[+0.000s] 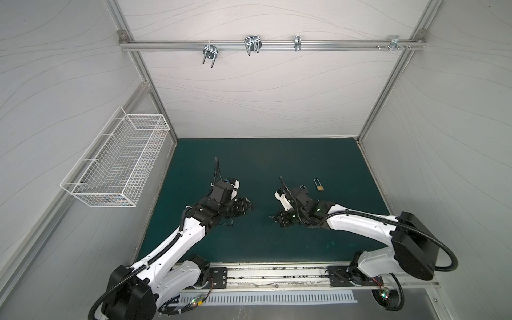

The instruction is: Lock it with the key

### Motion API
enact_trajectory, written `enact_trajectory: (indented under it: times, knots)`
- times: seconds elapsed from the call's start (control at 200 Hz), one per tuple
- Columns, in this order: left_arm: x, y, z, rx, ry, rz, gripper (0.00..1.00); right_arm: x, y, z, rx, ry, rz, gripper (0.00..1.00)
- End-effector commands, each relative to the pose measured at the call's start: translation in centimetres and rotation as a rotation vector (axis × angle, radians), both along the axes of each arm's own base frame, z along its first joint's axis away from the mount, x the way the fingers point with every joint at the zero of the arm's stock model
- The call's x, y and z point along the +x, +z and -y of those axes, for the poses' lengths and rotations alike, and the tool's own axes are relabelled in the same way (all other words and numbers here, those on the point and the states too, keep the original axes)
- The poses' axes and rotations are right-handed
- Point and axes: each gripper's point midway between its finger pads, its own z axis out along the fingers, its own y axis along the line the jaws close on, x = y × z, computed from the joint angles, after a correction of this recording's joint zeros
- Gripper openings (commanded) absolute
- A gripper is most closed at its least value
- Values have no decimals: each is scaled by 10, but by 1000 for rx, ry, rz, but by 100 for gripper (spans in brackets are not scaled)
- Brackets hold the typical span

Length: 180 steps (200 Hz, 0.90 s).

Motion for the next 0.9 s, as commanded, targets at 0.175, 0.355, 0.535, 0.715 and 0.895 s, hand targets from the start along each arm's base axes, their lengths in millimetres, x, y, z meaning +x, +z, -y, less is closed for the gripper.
enact_trajectory:
  times: [0.175, 0.355, 0.535, 0.715, 0.895]
  knots:
    - [5, 24, 6, -30, -29, 54, 0, 11, -38, 27, -199, -30, -102, 0]
    - [5, 25, 8, -35, -37, 51, 0, 21, -48, 39, -271, -41, -100, 0]
    - [5, 28, 9, -40, -40, 55, 0, 31, -54, 39, -305, -32, -99, 0]
    - [5, 29, 10, -45, -46, 55, 0, 46, -52, 42, -323, -50, -78, 0]
    - [4, 29, 12, -56, -56, 52, 0, 52, -57, 49, -357, -54, -88, 0]
